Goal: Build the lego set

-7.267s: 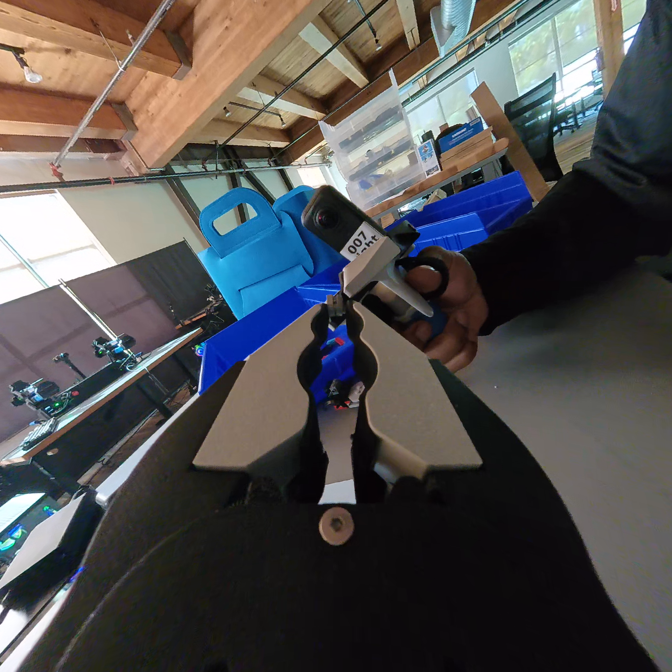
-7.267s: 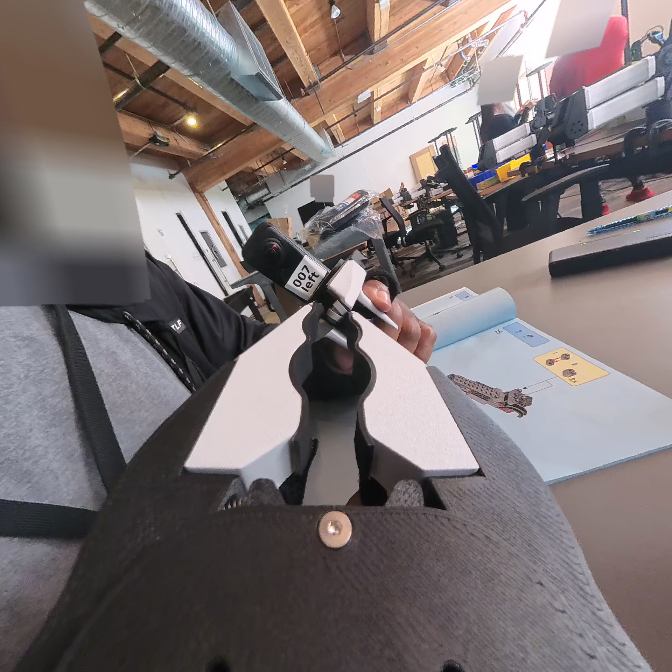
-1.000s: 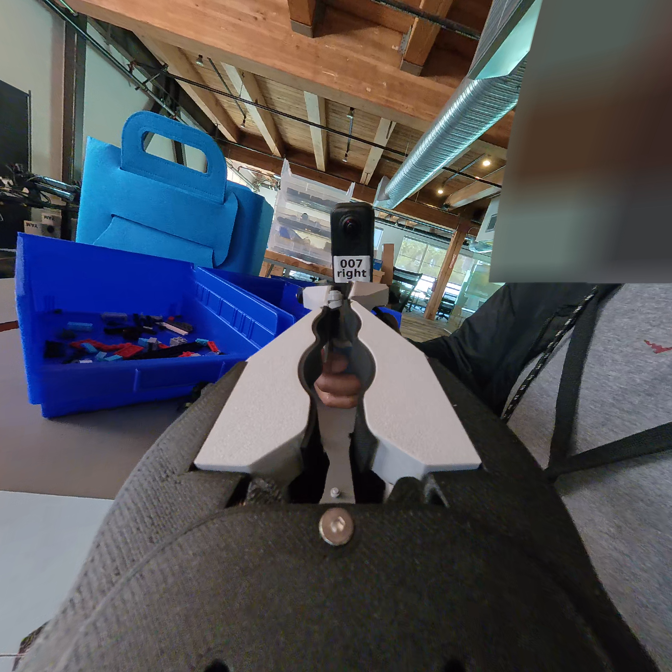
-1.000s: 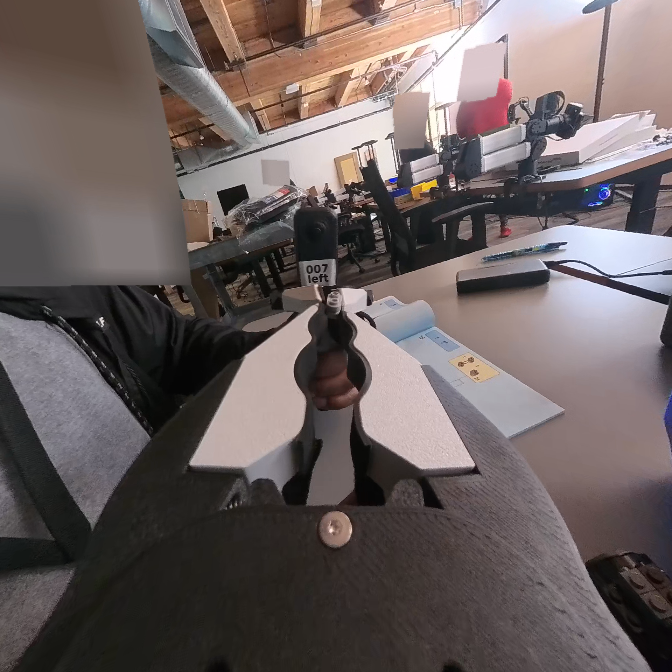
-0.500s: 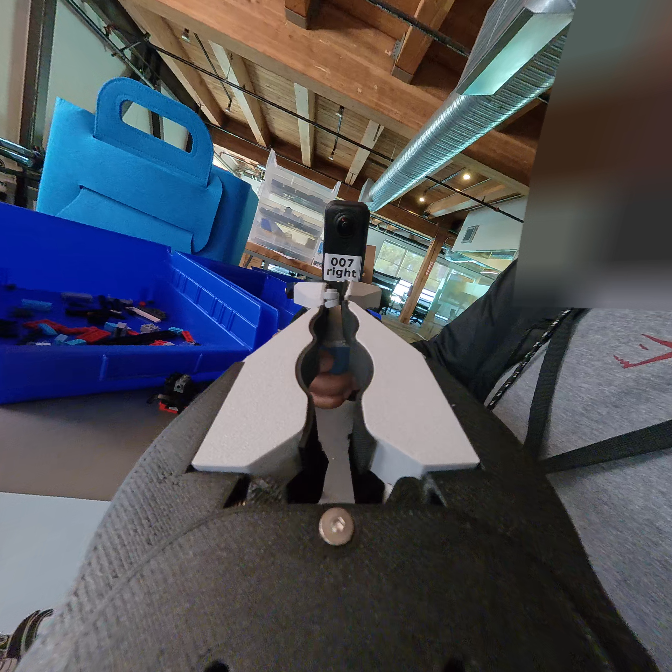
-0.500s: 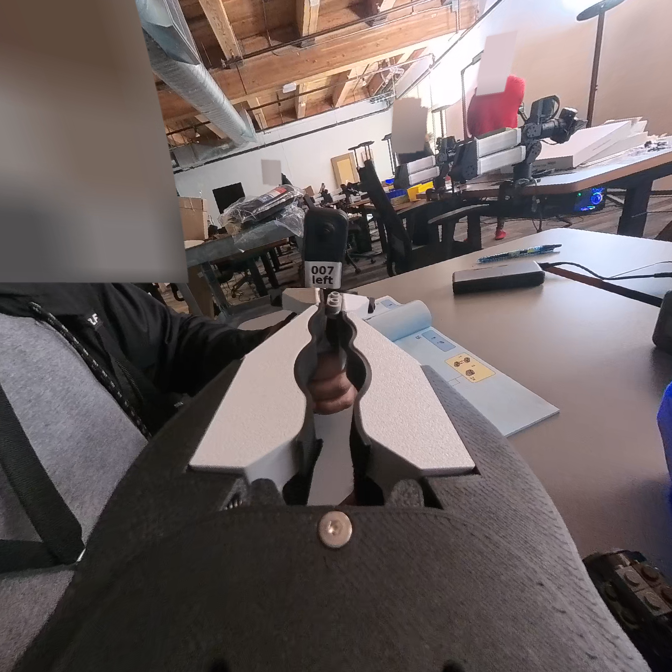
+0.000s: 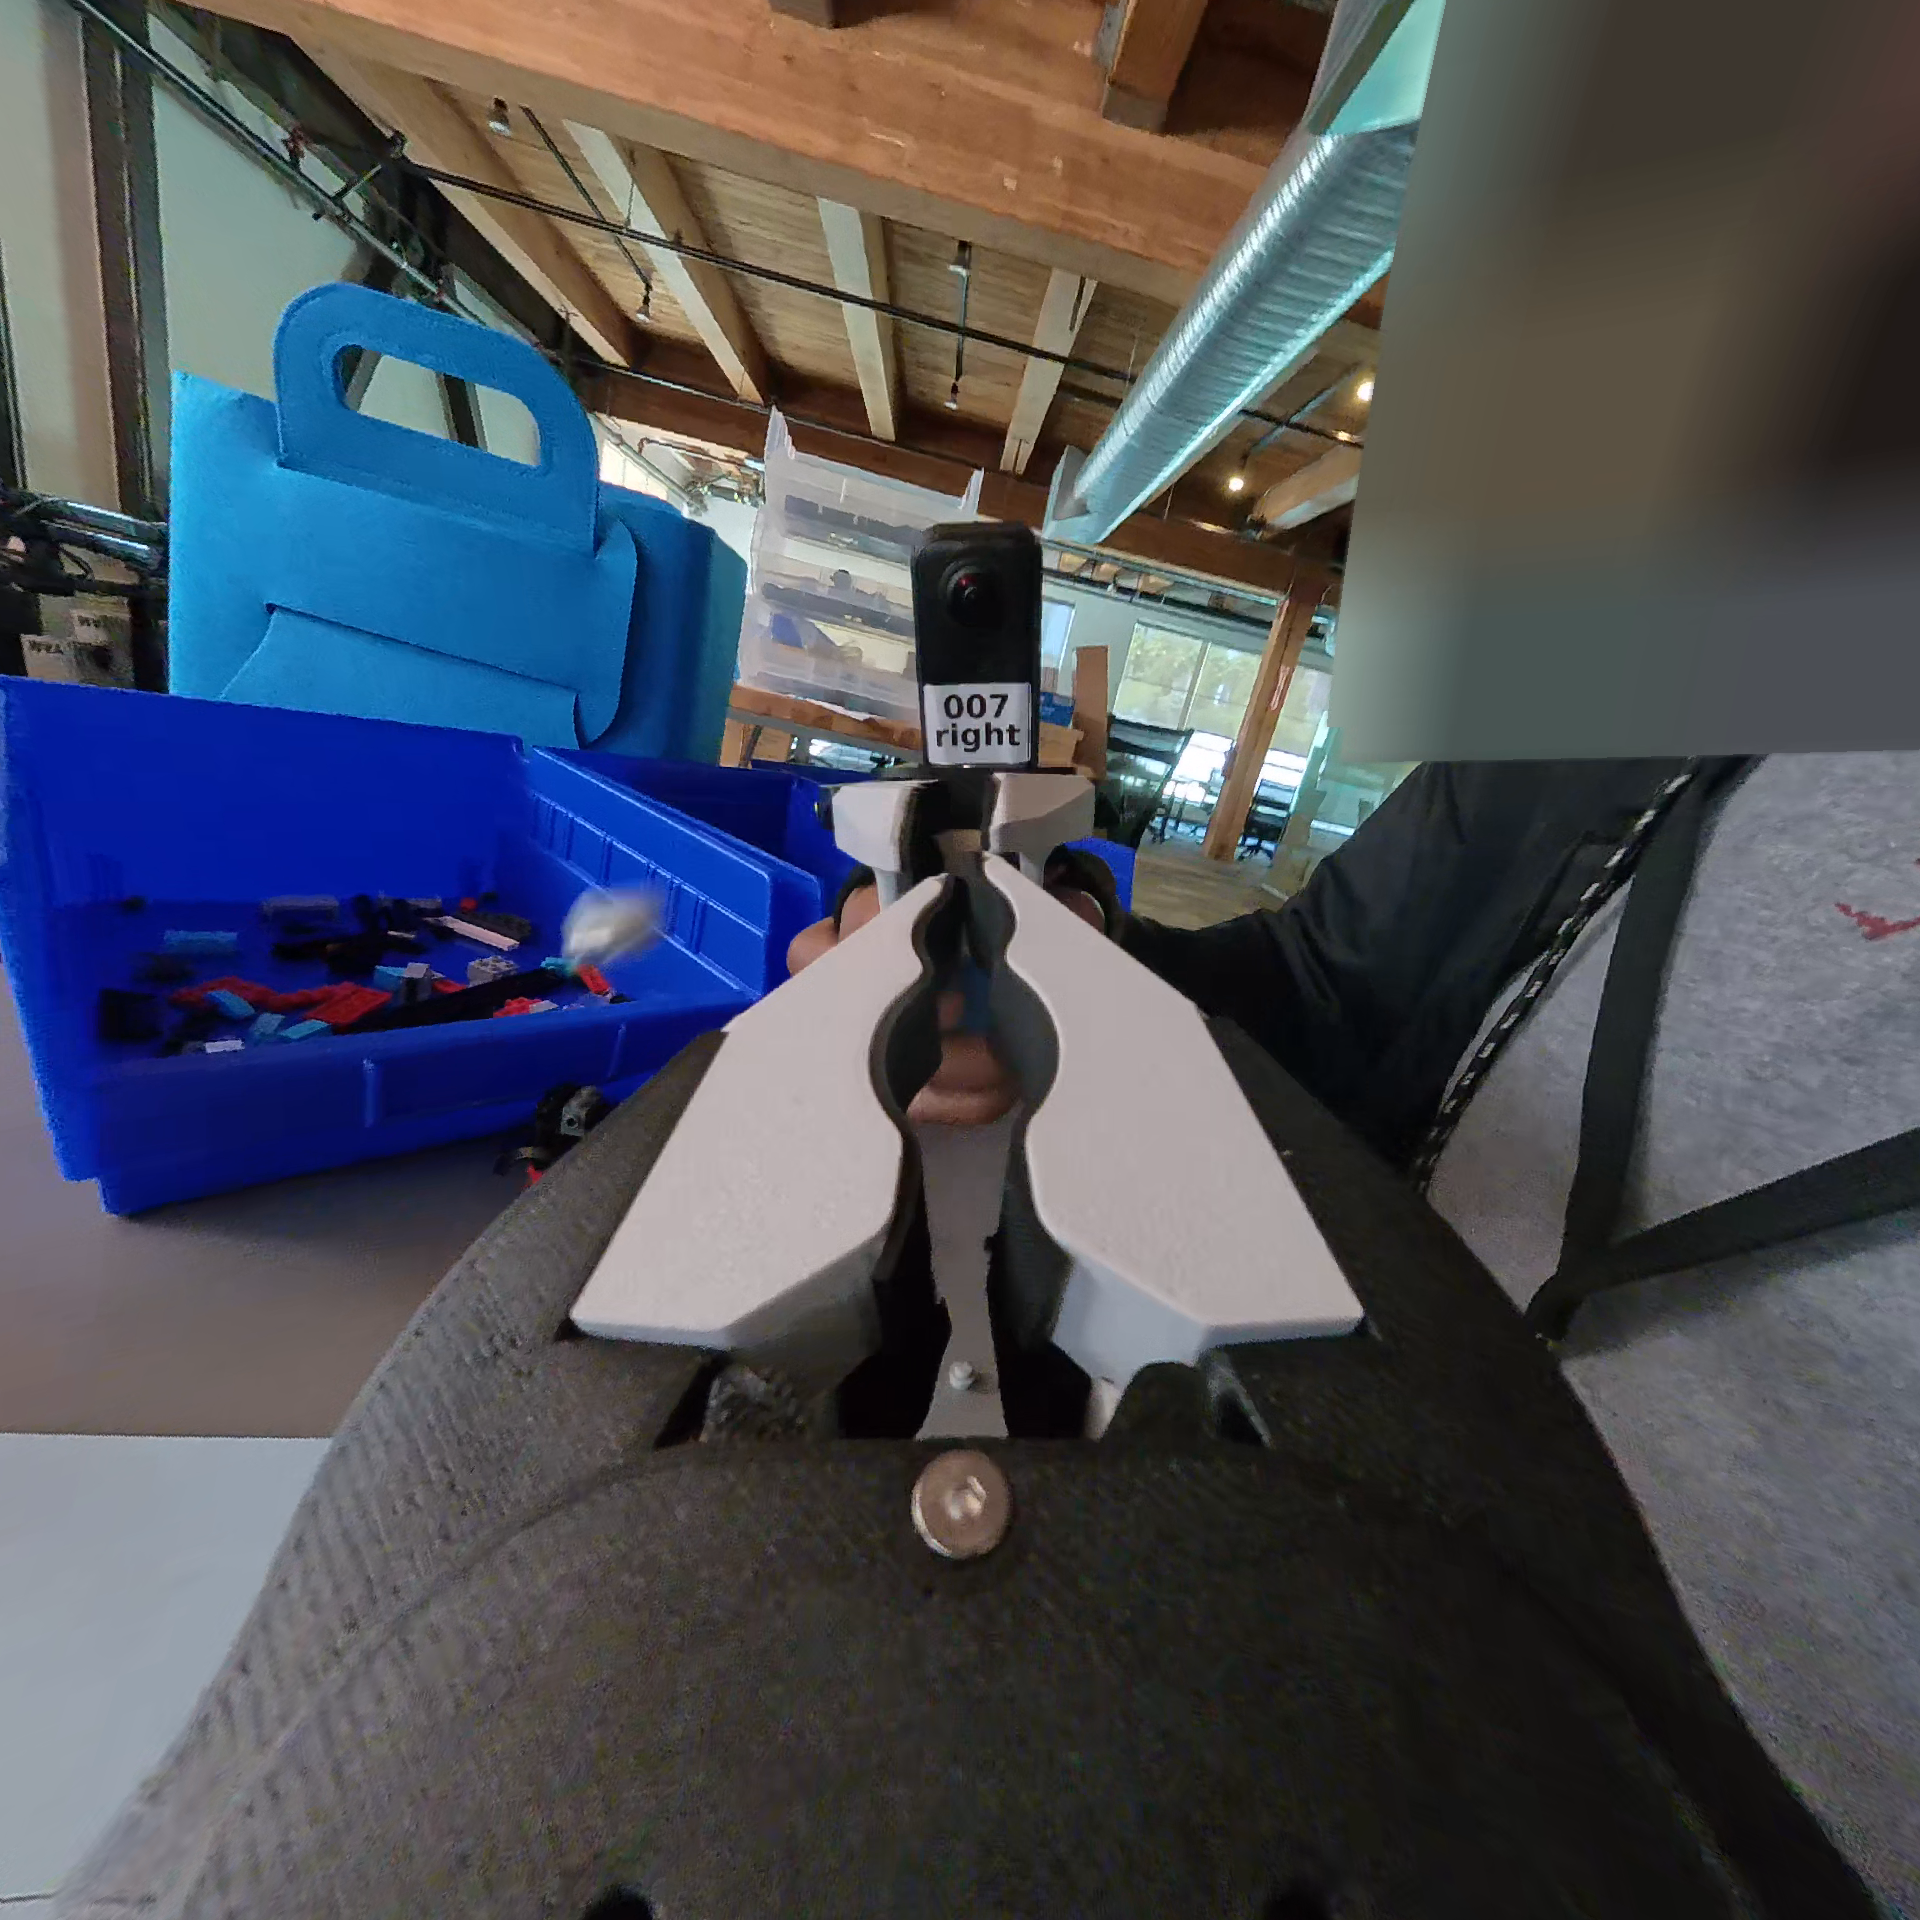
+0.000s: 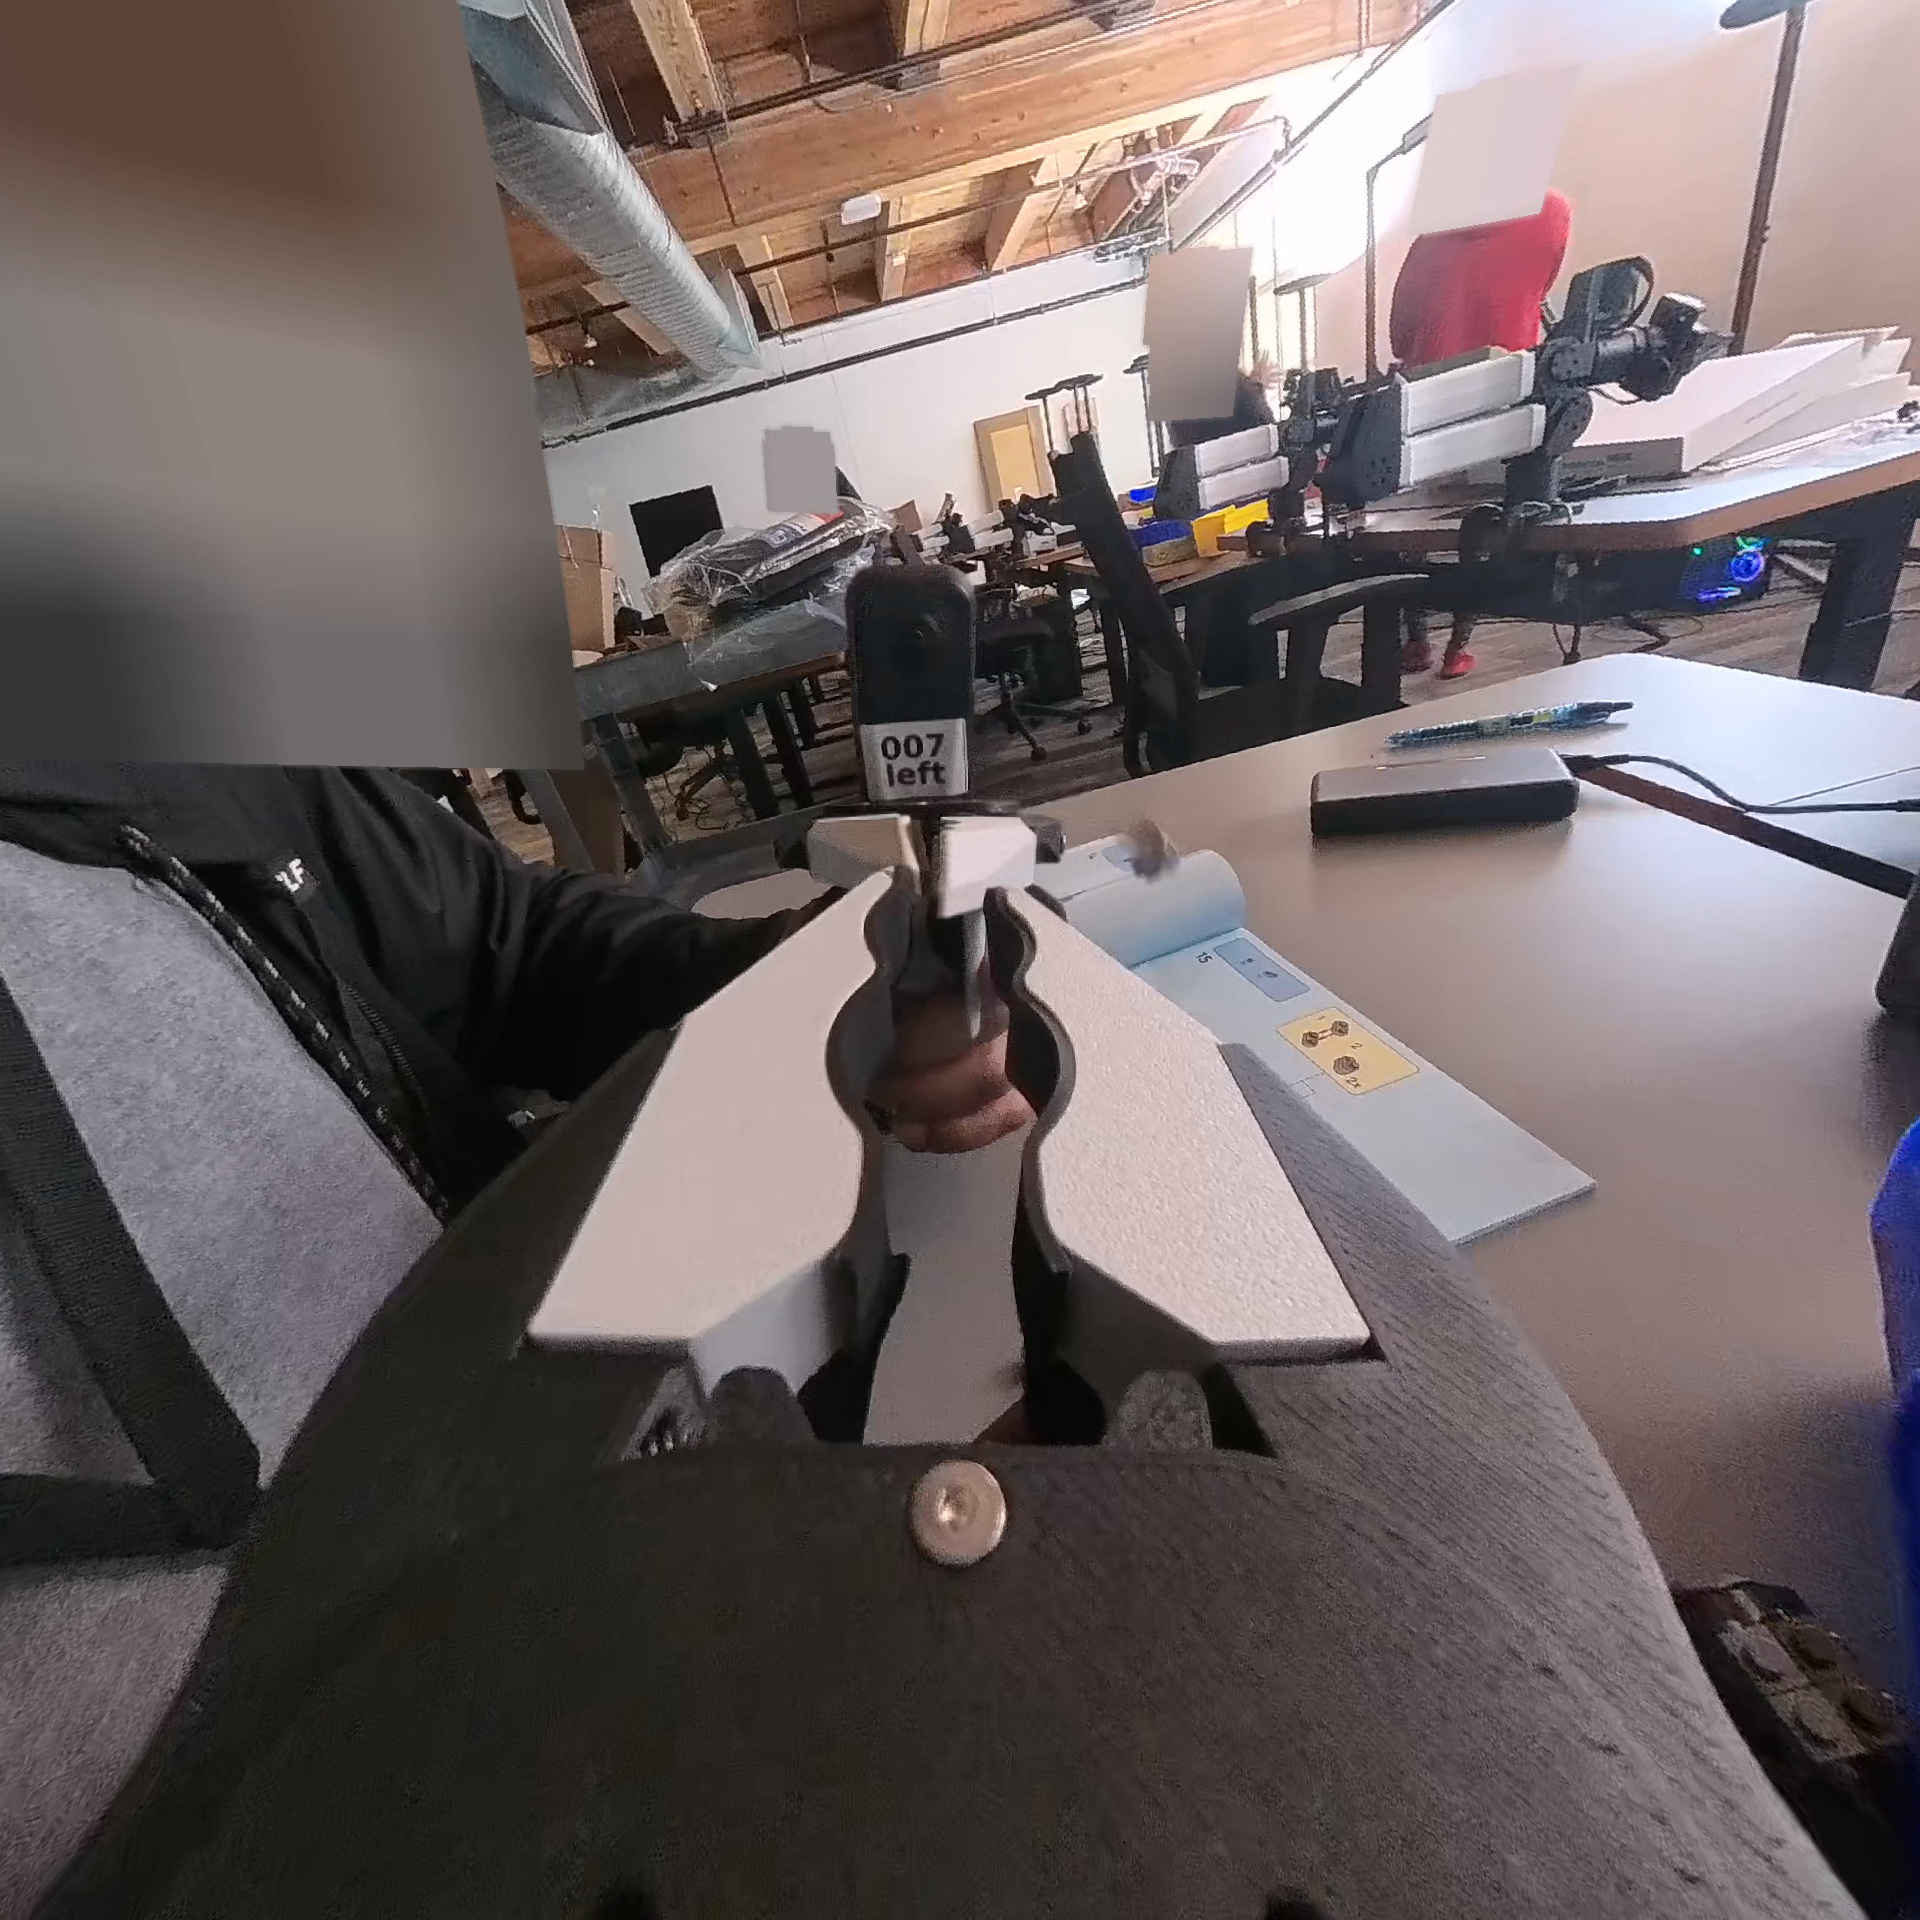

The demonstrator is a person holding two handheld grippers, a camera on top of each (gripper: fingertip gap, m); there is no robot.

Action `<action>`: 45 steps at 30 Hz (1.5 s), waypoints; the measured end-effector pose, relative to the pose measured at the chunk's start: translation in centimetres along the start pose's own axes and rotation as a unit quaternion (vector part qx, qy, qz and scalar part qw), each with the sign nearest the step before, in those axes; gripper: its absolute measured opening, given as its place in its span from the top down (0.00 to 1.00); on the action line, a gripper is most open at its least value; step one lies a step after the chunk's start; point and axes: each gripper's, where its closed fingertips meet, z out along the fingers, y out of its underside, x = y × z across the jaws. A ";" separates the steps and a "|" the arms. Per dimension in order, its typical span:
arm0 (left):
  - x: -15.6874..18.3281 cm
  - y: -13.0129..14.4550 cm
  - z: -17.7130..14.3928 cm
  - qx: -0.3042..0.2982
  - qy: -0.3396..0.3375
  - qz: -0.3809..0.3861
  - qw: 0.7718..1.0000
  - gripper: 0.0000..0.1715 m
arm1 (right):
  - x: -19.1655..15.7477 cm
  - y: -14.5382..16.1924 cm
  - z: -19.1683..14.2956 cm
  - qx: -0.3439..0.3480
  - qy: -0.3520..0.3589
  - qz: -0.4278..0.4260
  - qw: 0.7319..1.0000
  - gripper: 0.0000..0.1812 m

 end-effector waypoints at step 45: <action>-30.2 2.3 -24.2 -0.683 -0.223 0.132 0.683 0.78 | 1.6 0.1 -1.4 -0.014 0.017 0.026 0.999 0.92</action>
